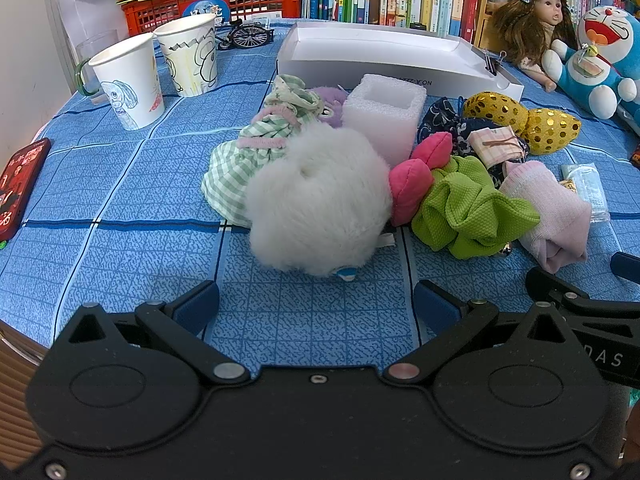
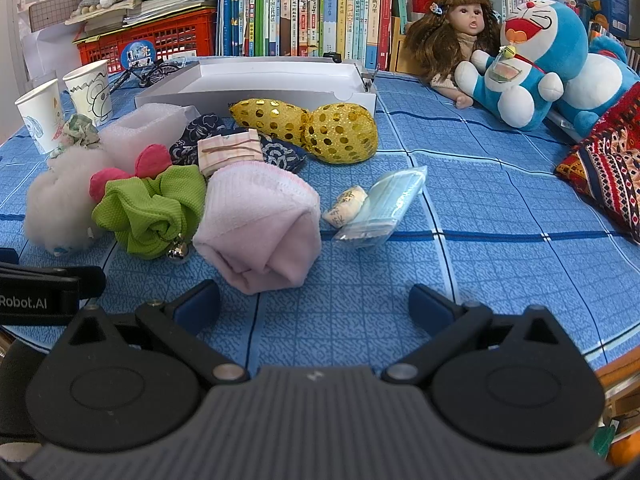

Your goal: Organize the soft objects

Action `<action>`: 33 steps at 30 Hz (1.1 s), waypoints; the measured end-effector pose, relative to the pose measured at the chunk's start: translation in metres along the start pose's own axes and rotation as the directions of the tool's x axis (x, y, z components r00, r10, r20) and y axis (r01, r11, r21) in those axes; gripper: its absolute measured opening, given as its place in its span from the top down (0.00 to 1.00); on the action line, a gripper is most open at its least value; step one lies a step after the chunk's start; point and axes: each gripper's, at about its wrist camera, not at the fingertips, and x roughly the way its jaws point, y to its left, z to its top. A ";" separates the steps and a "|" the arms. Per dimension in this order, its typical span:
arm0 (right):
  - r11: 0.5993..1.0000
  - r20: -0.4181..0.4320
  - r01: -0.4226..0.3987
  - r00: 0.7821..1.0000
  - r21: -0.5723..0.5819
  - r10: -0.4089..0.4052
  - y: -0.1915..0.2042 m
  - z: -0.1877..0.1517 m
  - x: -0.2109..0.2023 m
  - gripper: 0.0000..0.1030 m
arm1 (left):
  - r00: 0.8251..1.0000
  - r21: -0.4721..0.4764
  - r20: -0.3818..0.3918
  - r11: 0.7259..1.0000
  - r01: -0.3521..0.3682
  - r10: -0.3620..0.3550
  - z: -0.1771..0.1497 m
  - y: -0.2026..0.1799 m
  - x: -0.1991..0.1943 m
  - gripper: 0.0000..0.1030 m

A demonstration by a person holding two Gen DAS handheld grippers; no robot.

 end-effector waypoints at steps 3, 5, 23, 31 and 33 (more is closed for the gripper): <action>1.000 0.000 0.000 1.000 0.000 0.000 0.000 0.000 0.000 0.00 | 1.000 -0.001 0.000 1.000 0.001 -0.001 0.000 0.000 0.000 0.00; 1.000 0.000 0.000 1.000 0.000 0.000 0.000 0.000 0.000 0.00 | 1.000 0.000 0.000 1.000 0.000 0.000 0.000 0.000 0.000 0.00; 1.000 0.020 -0.011 1.000 -0.009 0.011 -0.001 -0.003 -0.002 0.00 | 0.999 0.031 0.042 0.999 0.031 -0.033 -0.005 0.006 -0.002 0.00; 1.000 0.083 -0.024 0.996 -0.006 0.024 -0.006 -0.010 -0.005 0.00 | 0.993 0.043 0.103 0.997 0.060 -0.065 -0.011 0.012 -0.006 0.08; 0.999 0.099 -0.050 0.994 -0.003 0.050 -0.008 -0.010 -0.009 0.00 | 0.987 0.042 0.135 0.996 0.079 -0.084 -0.009 0.015 -0.013 0.28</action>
